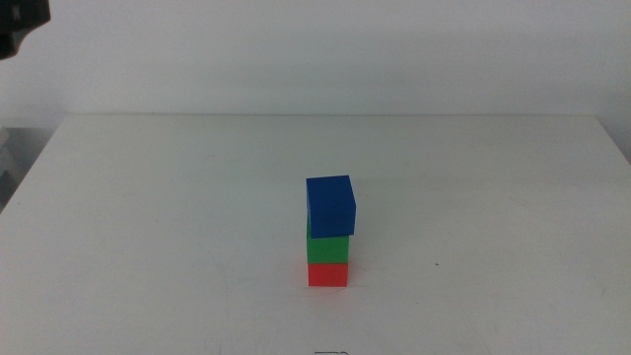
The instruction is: Stack red cubes first, then green, then blue cubes in a specific spot.
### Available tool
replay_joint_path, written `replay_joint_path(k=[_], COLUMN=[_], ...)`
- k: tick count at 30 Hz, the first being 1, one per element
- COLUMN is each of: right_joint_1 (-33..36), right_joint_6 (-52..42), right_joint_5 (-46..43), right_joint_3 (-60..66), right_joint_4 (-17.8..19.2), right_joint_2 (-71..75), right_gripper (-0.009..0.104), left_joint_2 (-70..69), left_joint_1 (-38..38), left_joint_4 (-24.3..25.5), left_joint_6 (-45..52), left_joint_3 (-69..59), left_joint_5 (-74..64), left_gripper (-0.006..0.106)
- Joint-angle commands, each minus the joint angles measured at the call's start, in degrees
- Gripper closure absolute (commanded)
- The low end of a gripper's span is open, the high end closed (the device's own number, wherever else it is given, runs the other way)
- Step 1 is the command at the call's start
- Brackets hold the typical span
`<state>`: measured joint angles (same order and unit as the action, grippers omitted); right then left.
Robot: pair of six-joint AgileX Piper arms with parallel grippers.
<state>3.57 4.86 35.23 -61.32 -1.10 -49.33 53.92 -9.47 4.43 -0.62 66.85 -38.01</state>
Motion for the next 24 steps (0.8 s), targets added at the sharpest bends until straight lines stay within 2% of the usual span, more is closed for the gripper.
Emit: replay_joint_path(k=[1,12,15,19,24], right_joint_1=[-0.4,-0.4,-0.4,-0.4,-0.4], right_joint_6=[-0.8,-0.8,-0.8,-0.8,-0.8], right_joint_5=[-4.5,-4.5,-4.4,-5.2,-12.4], right_joint_3=[-1.3,-1.3,-1.3,0.6,11.5], right_joint_4=[0.3,0.3,0.5,3.4,5.2], right_joint_2=[0.3,0.3,0.3,1.6,9.2], right_gripper=[0.024,0.024,0.024,0.024,0.024], left_joint_2=[-0.6,-4.3,-6.4,-10.3,-19.2], left_joint_1=[0.0,0.0,0.0,0.0,0.0], left_joint_4=[0.9,1.1,1.1,1.1,1.1], left_joint_6=[-3.4,-3.4,-3.4,-3.4,-3.4], left_joint_3=[1.5,-2.1,-7.3,-17.4,-31.8], left_joint_5=[4.7,7.7,12.2,19.2,22.3], left_gripper=[0.007,0.007,0.007,0.007,0.007])
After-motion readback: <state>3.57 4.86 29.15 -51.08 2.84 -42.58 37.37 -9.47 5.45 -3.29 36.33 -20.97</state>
